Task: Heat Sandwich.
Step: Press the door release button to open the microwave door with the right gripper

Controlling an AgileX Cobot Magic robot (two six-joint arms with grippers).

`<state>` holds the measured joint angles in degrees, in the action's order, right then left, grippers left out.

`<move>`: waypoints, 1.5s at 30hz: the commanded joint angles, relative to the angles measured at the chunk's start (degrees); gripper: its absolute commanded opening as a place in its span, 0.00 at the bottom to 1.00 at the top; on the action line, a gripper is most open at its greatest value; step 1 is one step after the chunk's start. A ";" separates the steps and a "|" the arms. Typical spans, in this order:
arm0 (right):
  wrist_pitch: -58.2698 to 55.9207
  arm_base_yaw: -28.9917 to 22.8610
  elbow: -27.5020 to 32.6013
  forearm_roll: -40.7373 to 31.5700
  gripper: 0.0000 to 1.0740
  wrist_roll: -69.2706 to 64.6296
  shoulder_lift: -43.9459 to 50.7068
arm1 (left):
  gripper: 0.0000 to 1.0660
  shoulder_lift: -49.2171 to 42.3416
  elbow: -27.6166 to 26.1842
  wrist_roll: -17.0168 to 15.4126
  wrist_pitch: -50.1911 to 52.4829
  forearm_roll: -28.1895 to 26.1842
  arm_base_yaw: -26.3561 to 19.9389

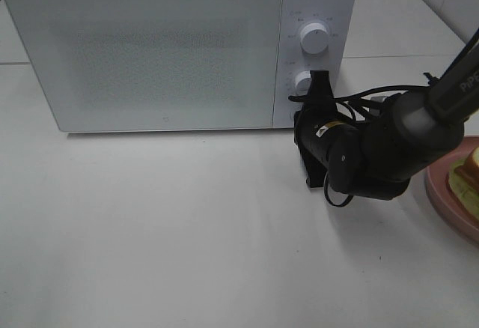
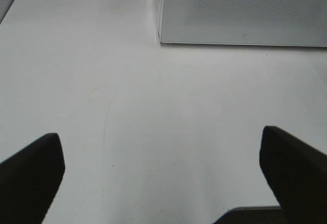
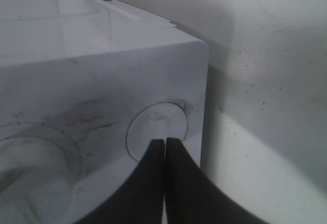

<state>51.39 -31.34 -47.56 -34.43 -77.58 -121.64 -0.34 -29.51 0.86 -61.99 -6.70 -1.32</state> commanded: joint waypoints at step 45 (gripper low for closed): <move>12.49 3.09 -15.70 -4.64 0.00 2.98 -5.67 | 0.90 -1.26 0.06 0.06 0.52 -0.40 0.29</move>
<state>50.13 -31.46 -57.18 -45.84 -74.94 -126.85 -0.34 -29.51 0.86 -61.99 -6.82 -1.32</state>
